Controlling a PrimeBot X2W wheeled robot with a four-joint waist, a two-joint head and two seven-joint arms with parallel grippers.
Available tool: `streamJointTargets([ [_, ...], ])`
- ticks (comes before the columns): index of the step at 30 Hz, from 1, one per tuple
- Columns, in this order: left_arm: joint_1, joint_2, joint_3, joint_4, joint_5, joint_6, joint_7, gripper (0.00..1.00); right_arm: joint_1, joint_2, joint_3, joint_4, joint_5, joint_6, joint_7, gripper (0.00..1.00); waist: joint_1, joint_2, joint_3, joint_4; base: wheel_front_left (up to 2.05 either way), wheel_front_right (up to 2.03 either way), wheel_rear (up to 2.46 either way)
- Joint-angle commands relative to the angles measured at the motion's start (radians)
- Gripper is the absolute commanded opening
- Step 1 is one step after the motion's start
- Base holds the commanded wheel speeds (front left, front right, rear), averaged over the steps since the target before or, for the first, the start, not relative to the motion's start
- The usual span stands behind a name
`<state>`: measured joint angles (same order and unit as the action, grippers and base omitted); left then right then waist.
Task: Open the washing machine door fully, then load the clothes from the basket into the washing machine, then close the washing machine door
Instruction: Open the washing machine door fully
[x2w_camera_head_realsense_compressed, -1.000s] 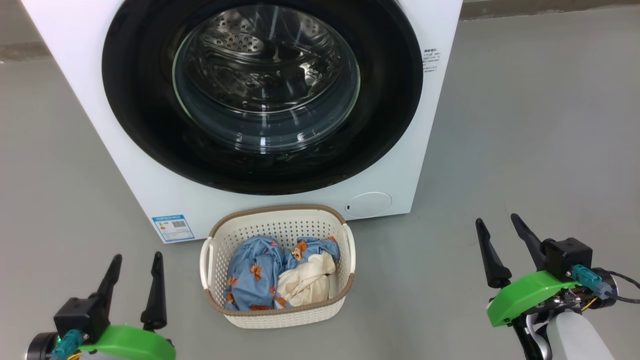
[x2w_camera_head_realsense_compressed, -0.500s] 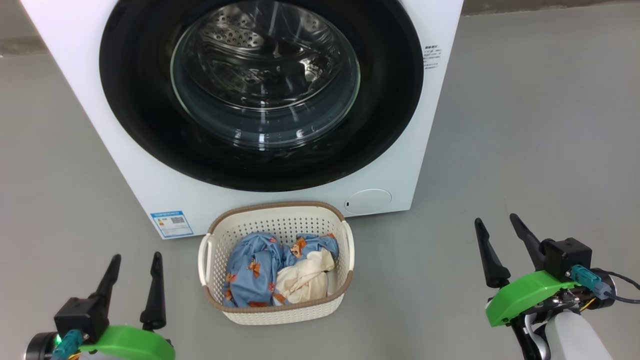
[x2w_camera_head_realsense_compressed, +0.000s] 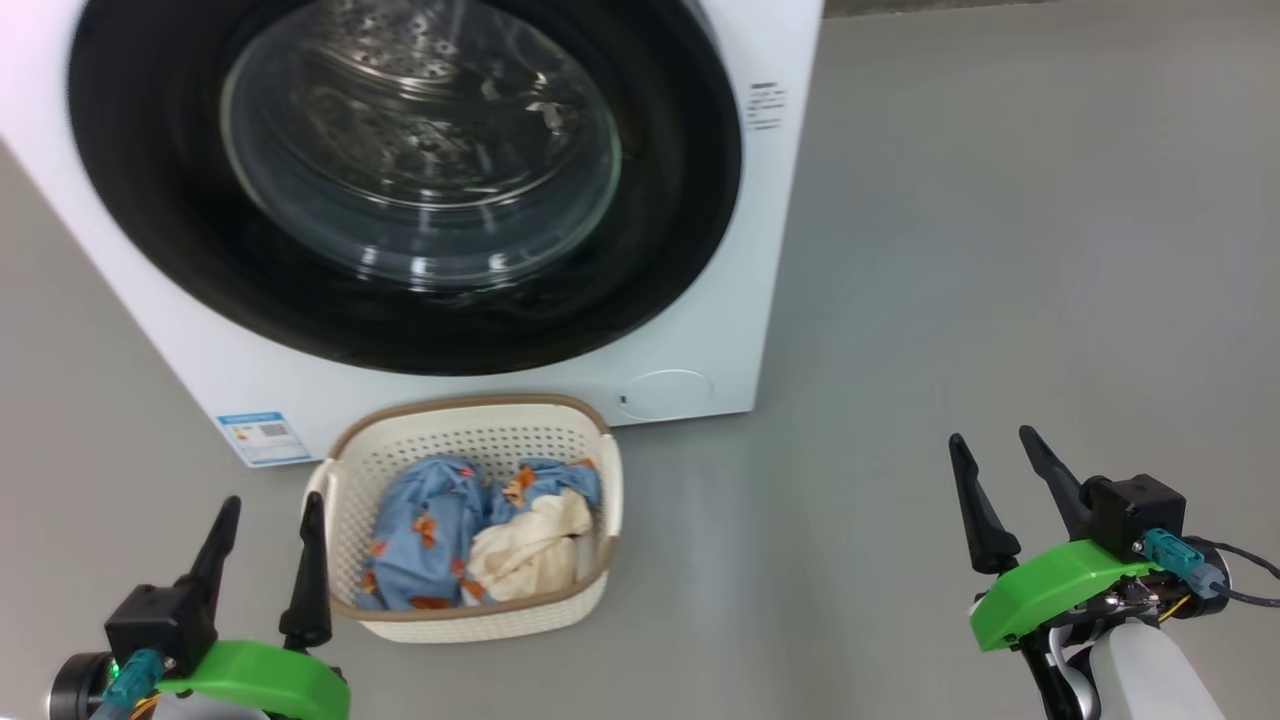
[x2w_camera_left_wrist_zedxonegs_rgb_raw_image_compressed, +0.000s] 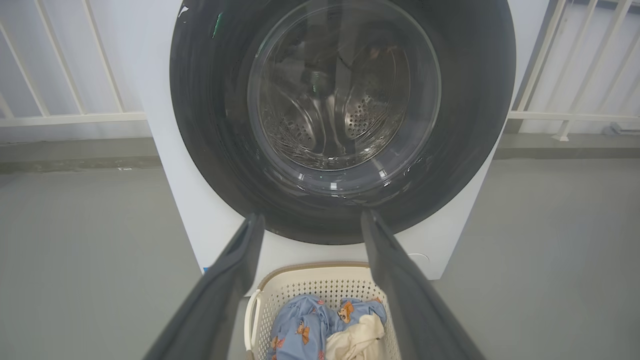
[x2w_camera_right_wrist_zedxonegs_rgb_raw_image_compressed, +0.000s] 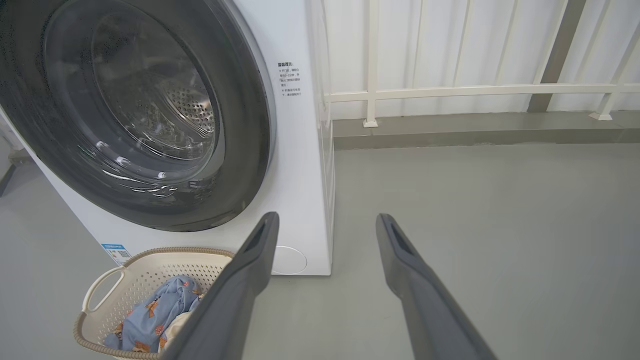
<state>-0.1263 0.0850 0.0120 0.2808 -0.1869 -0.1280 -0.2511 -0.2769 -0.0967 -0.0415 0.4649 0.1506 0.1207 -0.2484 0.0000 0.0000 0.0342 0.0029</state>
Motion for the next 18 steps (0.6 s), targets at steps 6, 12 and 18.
streamJointTargets([
  [6, -0.053, 0.010, 0.040, -0.054, -0.004, -0.003, -0.011, 1.00, -0.041, -0.003, 0.016, -0.028, 0.012, 0.010, -0.009, 1.00, 0.0000, 0.0000, 0.019, 0.005, 1.07, 1.06, -2.13],
  [12, -0.053, 0.012, 0.033, -0.063, 0.003, -0.003, -0.011, 1.00, -0.049, -0.003, 0.018, -0.033, 0.020, 0.010, -0.010, 1.00, 0.0000, 0.0000, 0.033, 0.010, 0.59, 0.59, -1.19],
  [18, -0.047, 0.015, 0.026, -0.075, 0.001, -0.003, -0.011, 1.00, -0.048, -0.006, 0.019, -0.037, 0.030, 0.010, -0.011, 1.00, 0.0000, 0.0000, 0.034, 0.015, 0.11, 0.11, -0.22],
])
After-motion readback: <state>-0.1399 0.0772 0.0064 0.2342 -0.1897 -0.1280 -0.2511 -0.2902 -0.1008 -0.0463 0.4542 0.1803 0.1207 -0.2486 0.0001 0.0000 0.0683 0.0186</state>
